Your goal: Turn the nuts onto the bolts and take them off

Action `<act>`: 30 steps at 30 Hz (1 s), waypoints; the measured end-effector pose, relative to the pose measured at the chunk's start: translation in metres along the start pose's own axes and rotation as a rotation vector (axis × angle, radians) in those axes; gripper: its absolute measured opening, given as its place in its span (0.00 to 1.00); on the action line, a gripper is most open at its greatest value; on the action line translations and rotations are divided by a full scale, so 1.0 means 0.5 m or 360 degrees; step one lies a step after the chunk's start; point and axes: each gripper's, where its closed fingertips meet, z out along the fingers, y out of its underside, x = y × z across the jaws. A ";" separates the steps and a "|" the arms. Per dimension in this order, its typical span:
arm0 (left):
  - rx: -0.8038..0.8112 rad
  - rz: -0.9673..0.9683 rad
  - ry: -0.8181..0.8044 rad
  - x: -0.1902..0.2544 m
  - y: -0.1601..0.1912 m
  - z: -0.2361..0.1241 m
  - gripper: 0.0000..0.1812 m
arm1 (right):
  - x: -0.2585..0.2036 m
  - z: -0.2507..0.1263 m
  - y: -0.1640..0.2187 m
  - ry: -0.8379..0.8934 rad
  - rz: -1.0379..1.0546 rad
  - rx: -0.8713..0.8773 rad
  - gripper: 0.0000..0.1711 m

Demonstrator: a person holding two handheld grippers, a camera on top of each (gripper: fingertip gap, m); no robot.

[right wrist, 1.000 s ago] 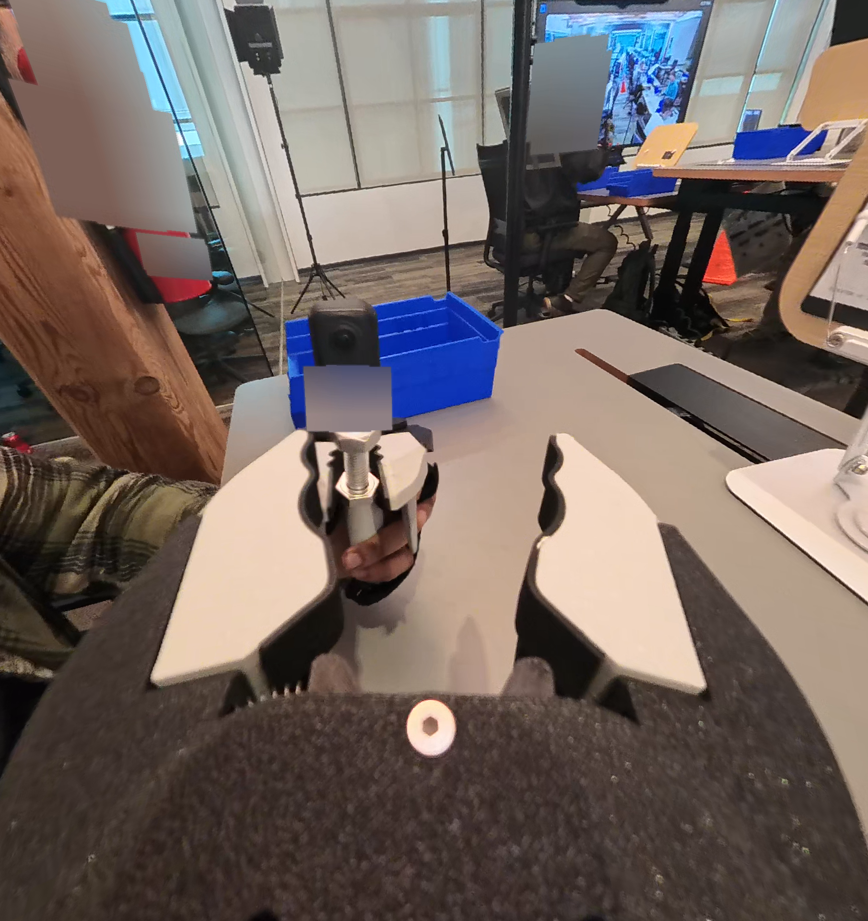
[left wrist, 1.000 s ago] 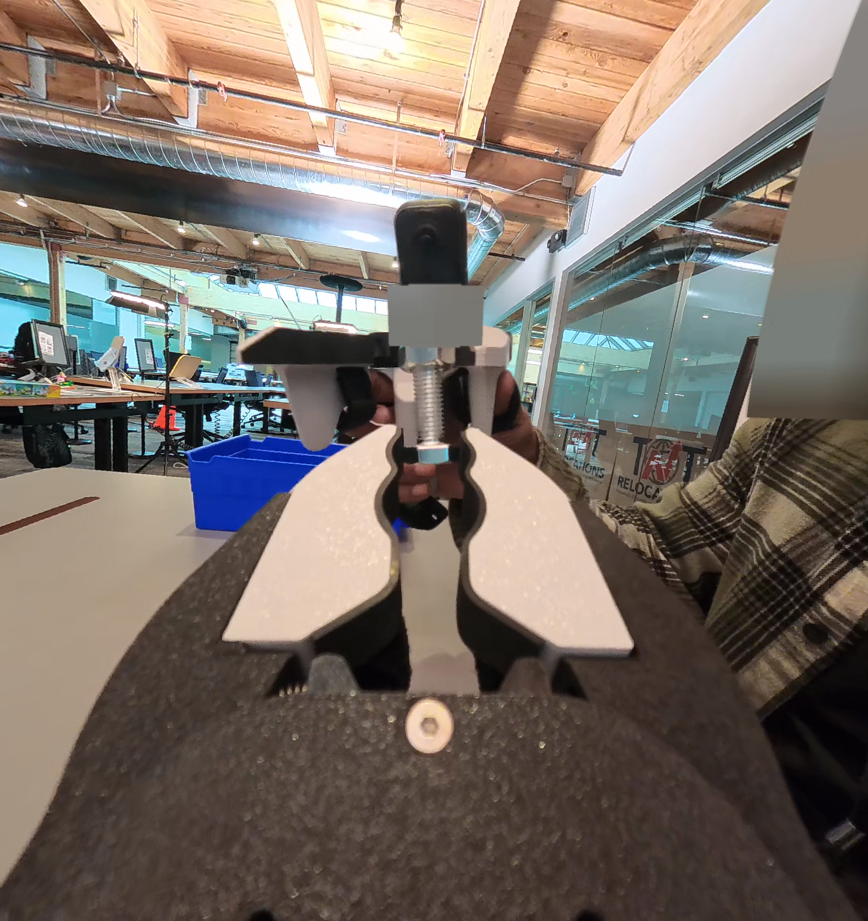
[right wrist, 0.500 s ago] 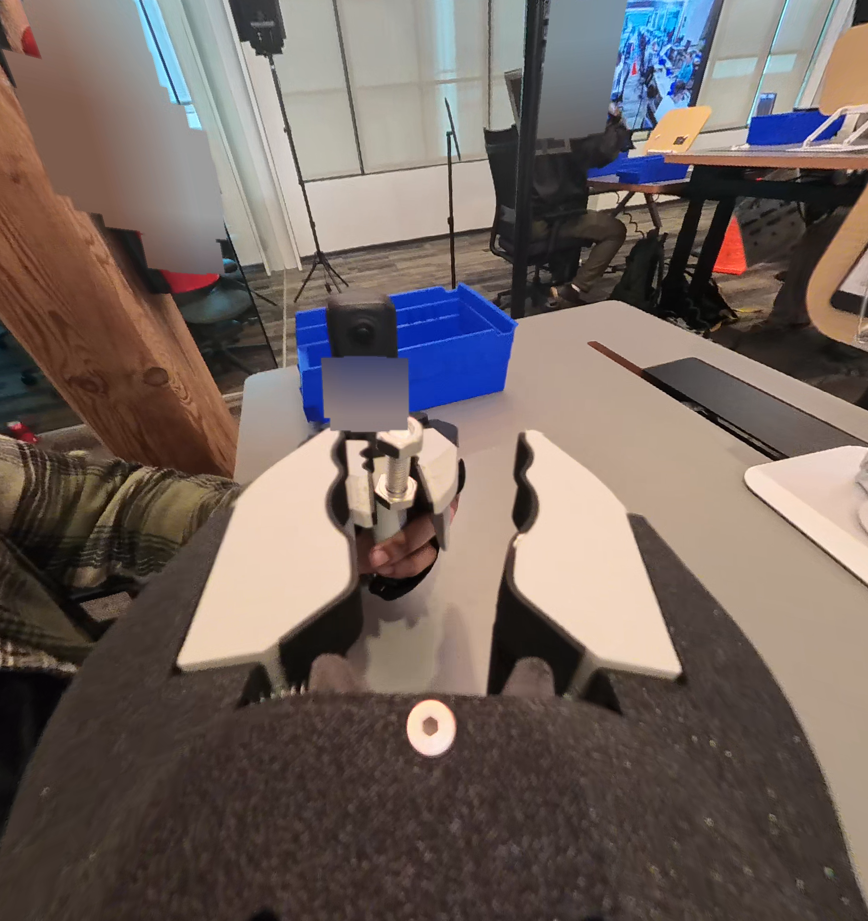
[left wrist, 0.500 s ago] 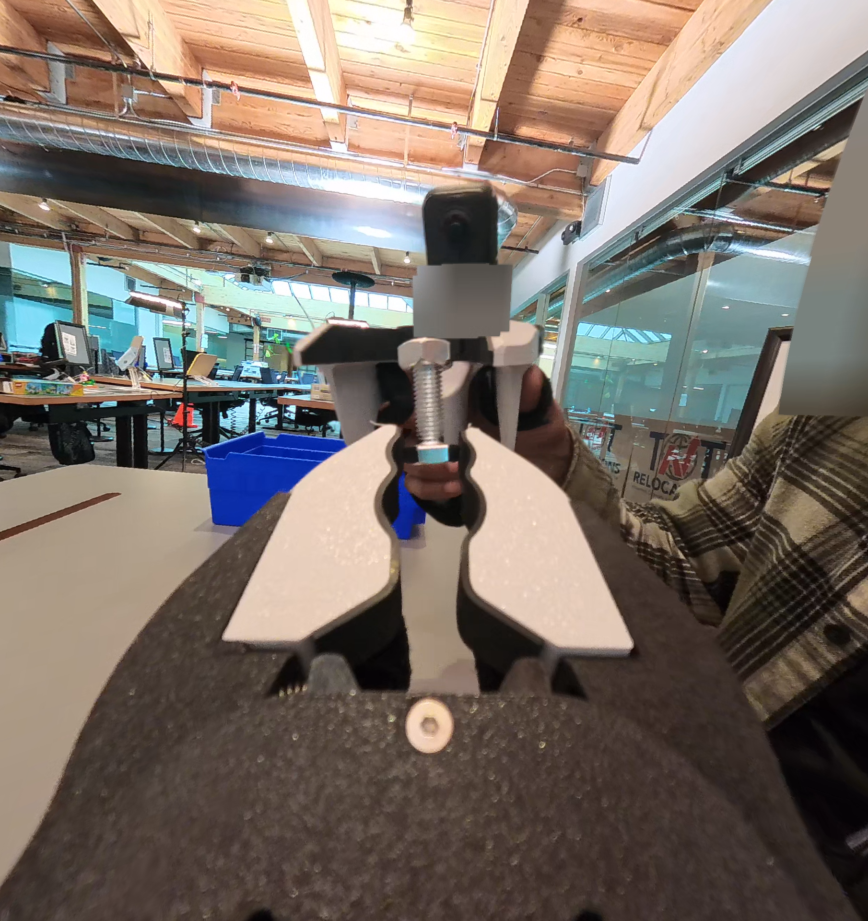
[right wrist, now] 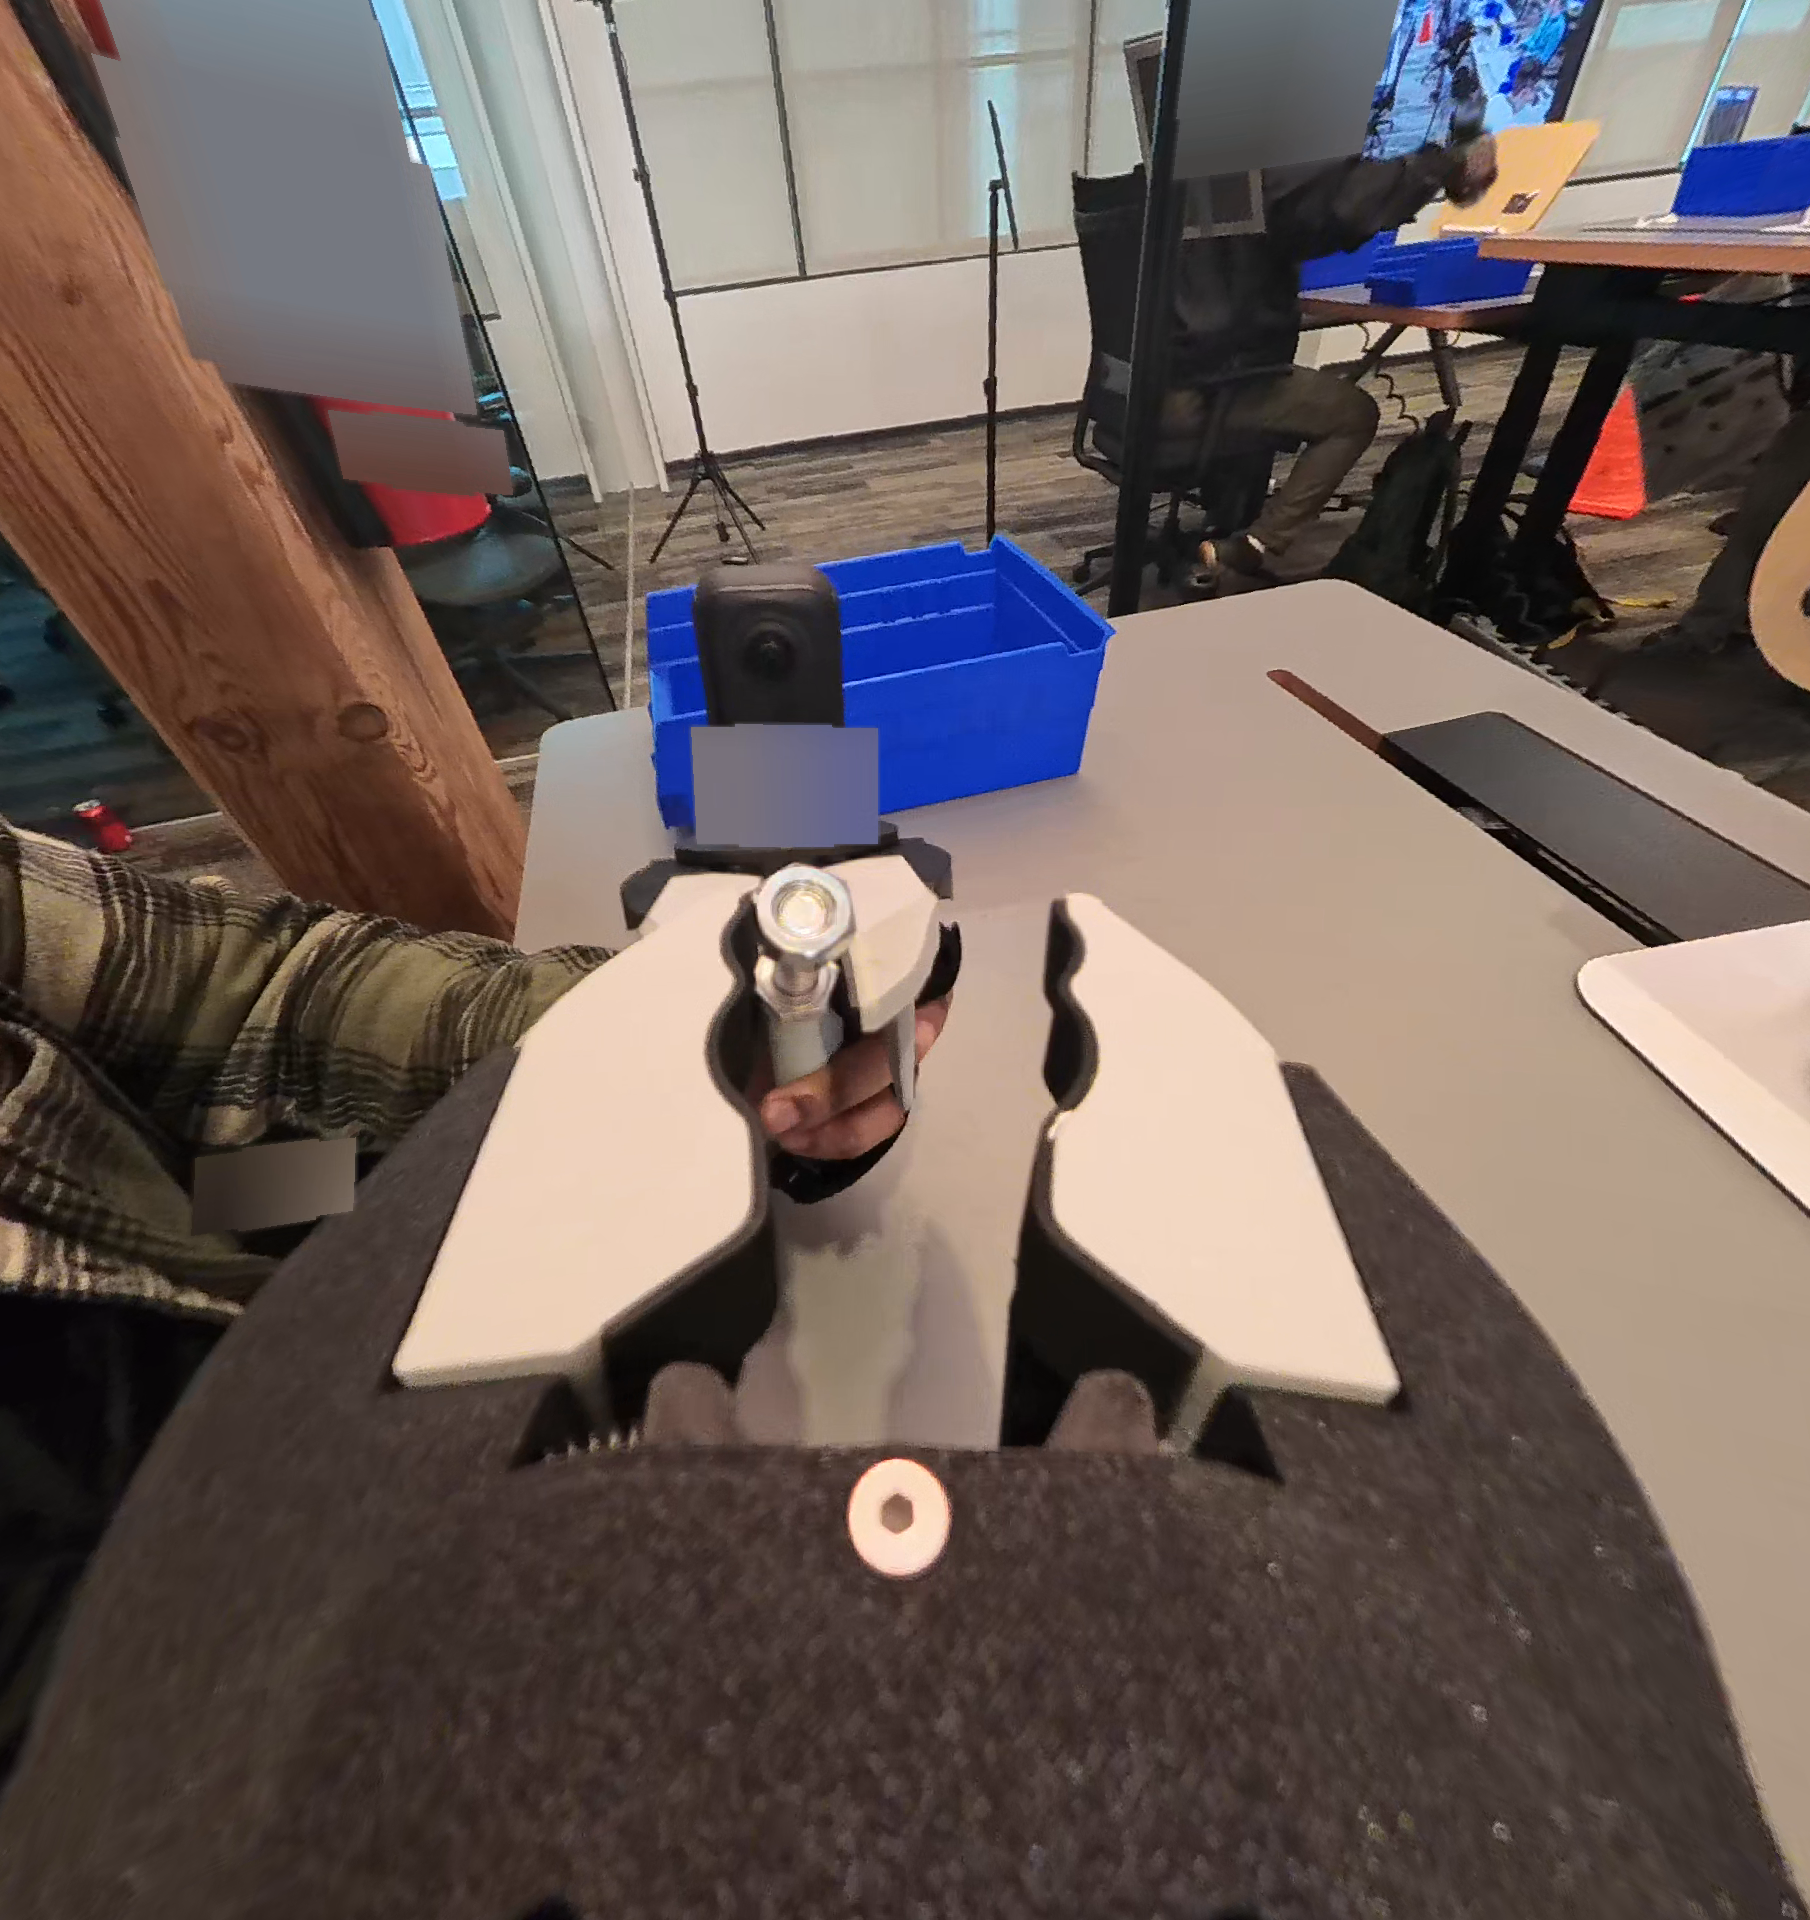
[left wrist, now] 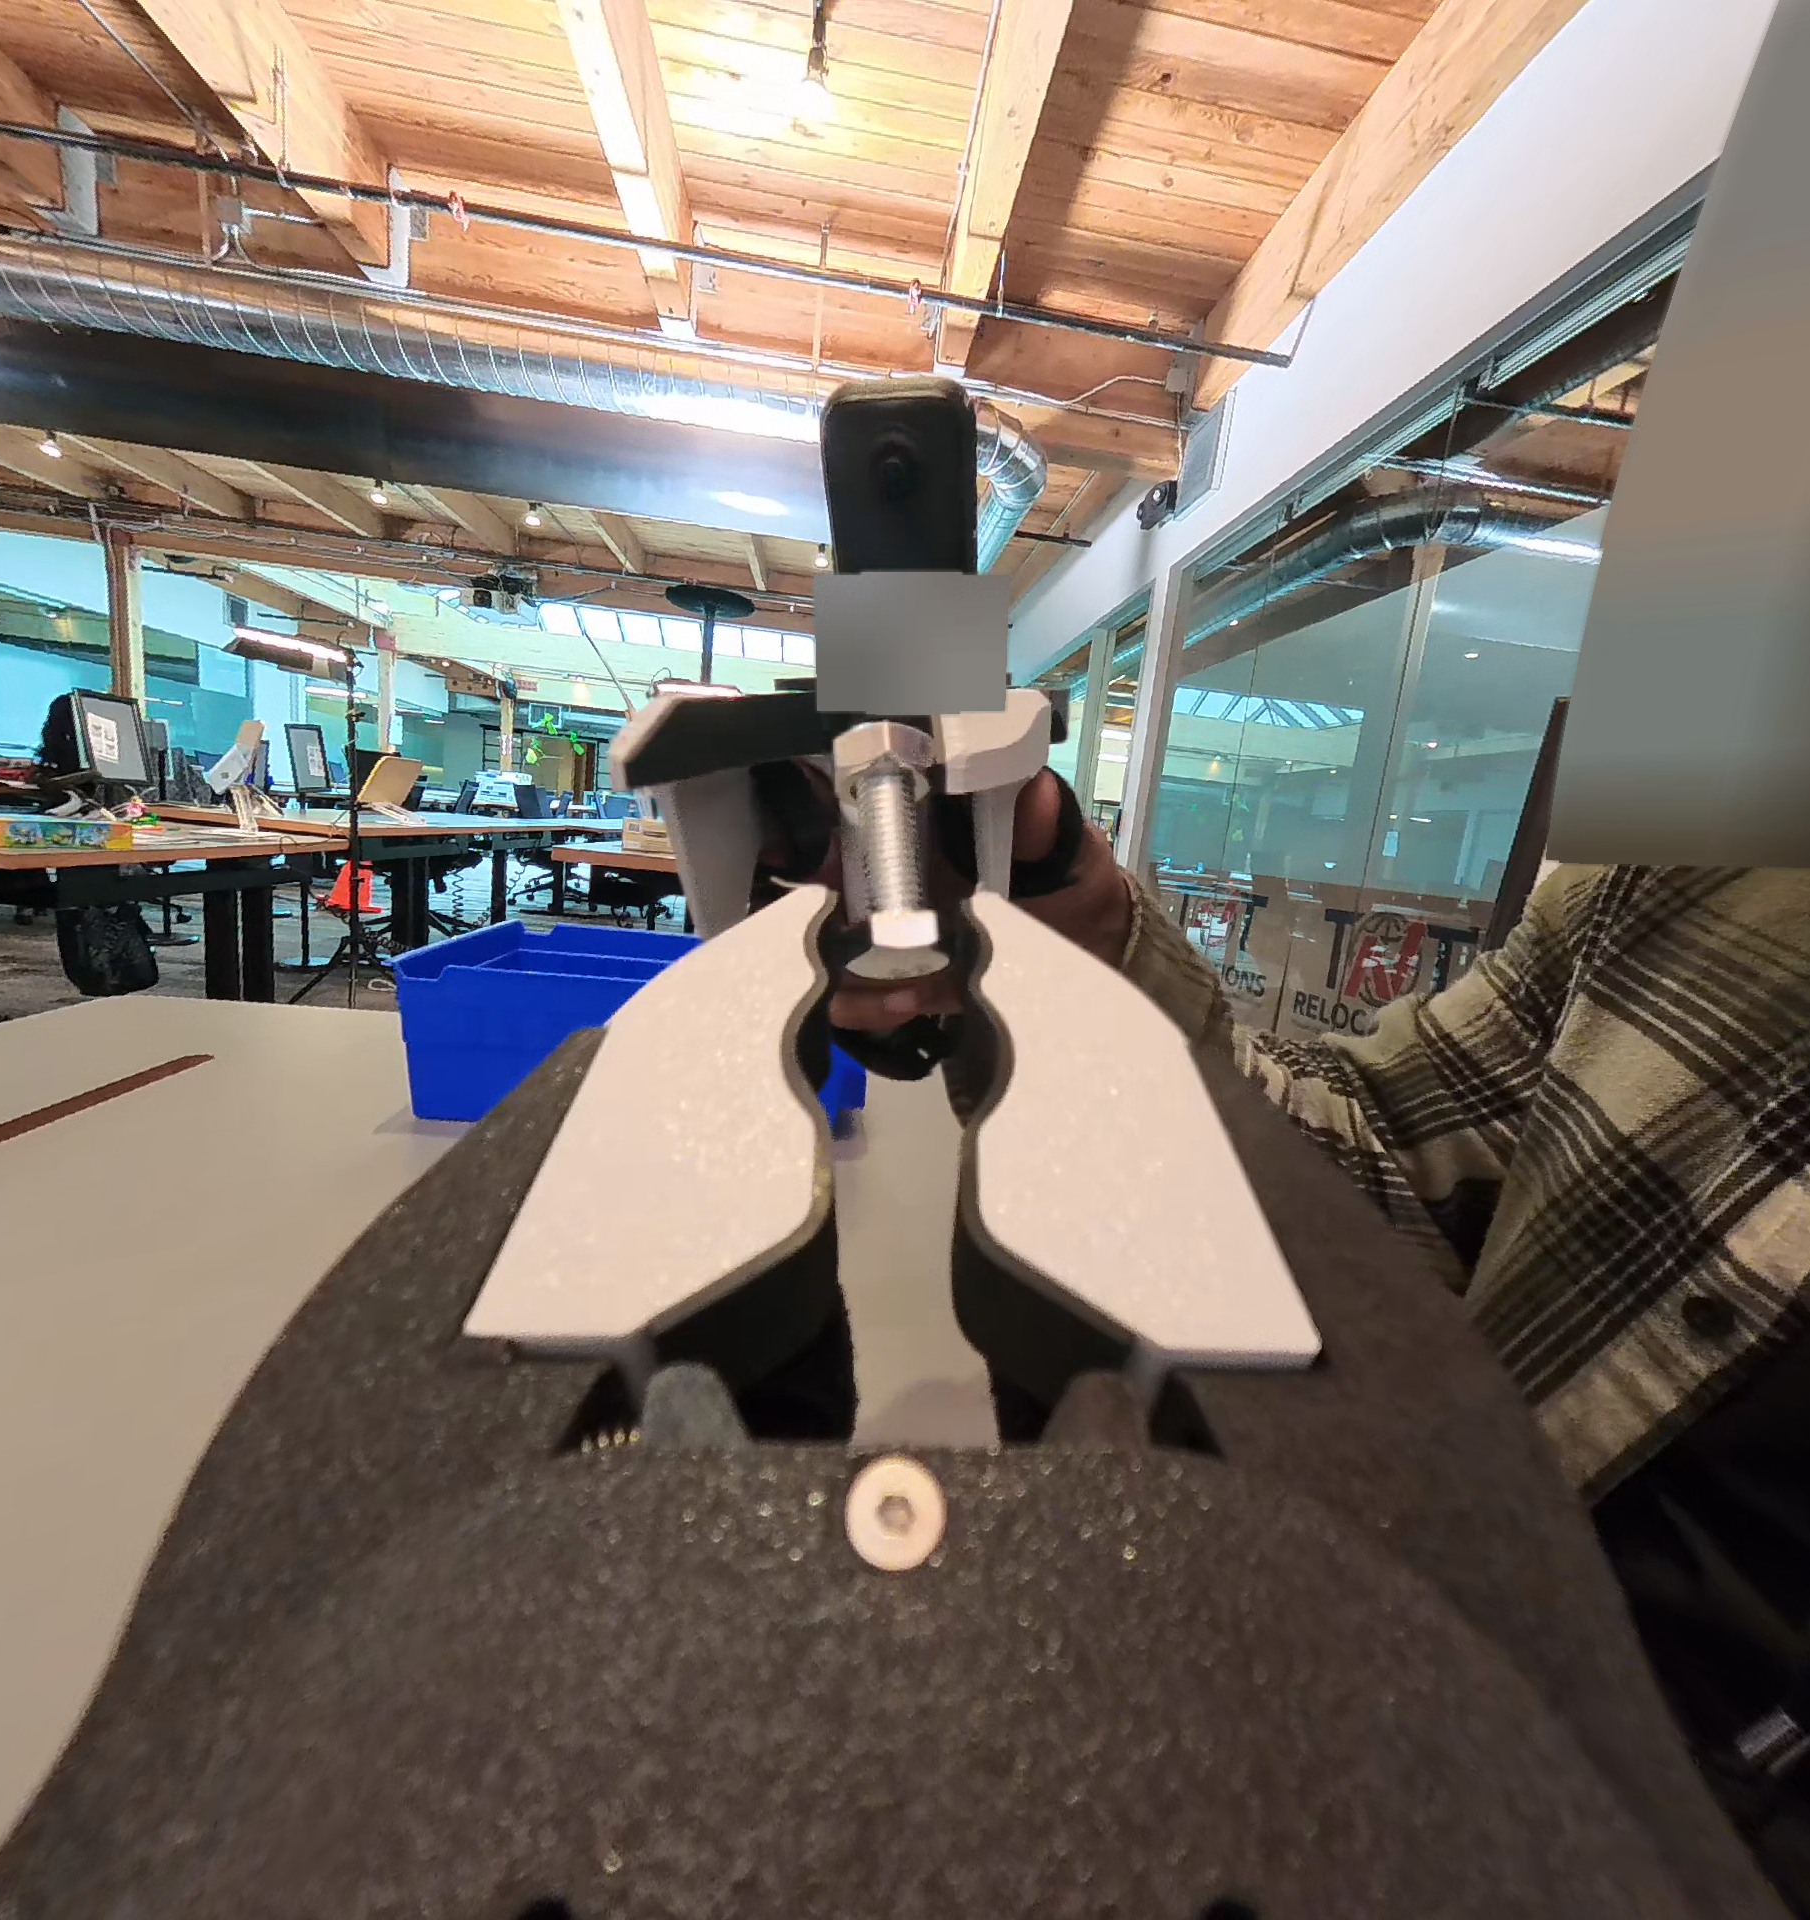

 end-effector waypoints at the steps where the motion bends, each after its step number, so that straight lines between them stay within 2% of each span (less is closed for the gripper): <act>1: 0.0010 -0.0006 0.0004 0.000 -0.002 -0.001 0.11 | 0.002 -0.001 0.000 0.0007 -0.0003 0.0002 0.32; 5: 0.0028 -0.0021 0.0014 0.001 -0.005 -0.002 0.11 | 0.004 0.000 -0.002 -0.0003 -0.0007 0.0014 0.33; 17: -0.0002 -0.0010 0.0005 0.000 0.001 0.000 0.11 | -0.008 0.019 -0.015 -0.0032 -0.0184 -0.0029 0.29; 20: 0.0004 -0.0002 -0.0007 -0.002 0.000 -0.001 0.11 | -0.012 0.026 -0.017 -0.0061 -0.0187 -0.0034 0.27; 27: 0.0057 0.0036 -0.0050 -0.007 -0.012 -0.007 0.11 | -0.046 0.044 -0.008 -0.0236 -0.0117 -0.0105 0.14; 29: 0.0082 0.0024 -0.0050 -0.009 -0.017 -0.010 0.11 | -0.045 0.041 -0.013 -0.0233 -0.0122 -0.0138 0.15; 30: 0.0089 0.0023 -0.0055 -0.010 -0.019 -0.012 0.11 | -0.041 0.039 -0.014 -0.0221 -0.0125 -0.0176 0.19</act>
